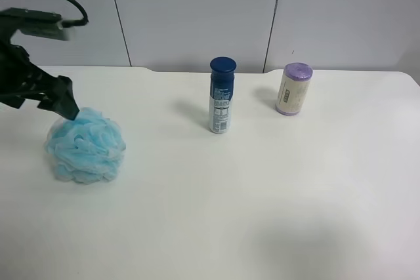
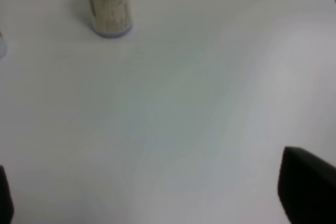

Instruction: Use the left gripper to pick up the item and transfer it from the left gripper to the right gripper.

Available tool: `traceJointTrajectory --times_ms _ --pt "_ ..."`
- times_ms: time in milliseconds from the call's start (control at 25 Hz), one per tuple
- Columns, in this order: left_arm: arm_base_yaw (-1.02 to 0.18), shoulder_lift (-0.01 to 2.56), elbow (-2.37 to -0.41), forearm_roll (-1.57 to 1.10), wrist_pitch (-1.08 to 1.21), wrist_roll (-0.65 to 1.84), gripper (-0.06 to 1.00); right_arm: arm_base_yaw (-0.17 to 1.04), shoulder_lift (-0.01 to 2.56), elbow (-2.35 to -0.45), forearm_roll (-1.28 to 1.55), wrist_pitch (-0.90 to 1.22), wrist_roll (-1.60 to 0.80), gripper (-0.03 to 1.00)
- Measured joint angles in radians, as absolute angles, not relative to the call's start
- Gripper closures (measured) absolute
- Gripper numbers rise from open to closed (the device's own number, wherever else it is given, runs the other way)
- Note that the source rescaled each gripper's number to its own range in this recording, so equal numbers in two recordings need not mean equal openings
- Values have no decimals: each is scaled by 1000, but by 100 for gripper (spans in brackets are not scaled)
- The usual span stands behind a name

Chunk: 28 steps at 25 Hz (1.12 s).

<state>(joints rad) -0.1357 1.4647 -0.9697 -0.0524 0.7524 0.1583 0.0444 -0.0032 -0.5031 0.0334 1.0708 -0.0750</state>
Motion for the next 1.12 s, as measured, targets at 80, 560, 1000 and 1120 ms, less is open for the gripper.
traceJointTrajectory --times_ms 80,560,1000,1120 --pt "-138 1527 -971 -56 712 158 -5 44 -3 -503 33 1071 -75 -3" --pt "-140 1741 -971 -83 584 156 -2 44 -3 -503 33 1071 -75 -3" --pt "-140 1763 -976 -96 605 157 92 44 -3 -503 33 1071 -75 -3" --pt "-140 1746 -977 -95 617 157 92 44 -3 -503 33 1071 -75 -3"
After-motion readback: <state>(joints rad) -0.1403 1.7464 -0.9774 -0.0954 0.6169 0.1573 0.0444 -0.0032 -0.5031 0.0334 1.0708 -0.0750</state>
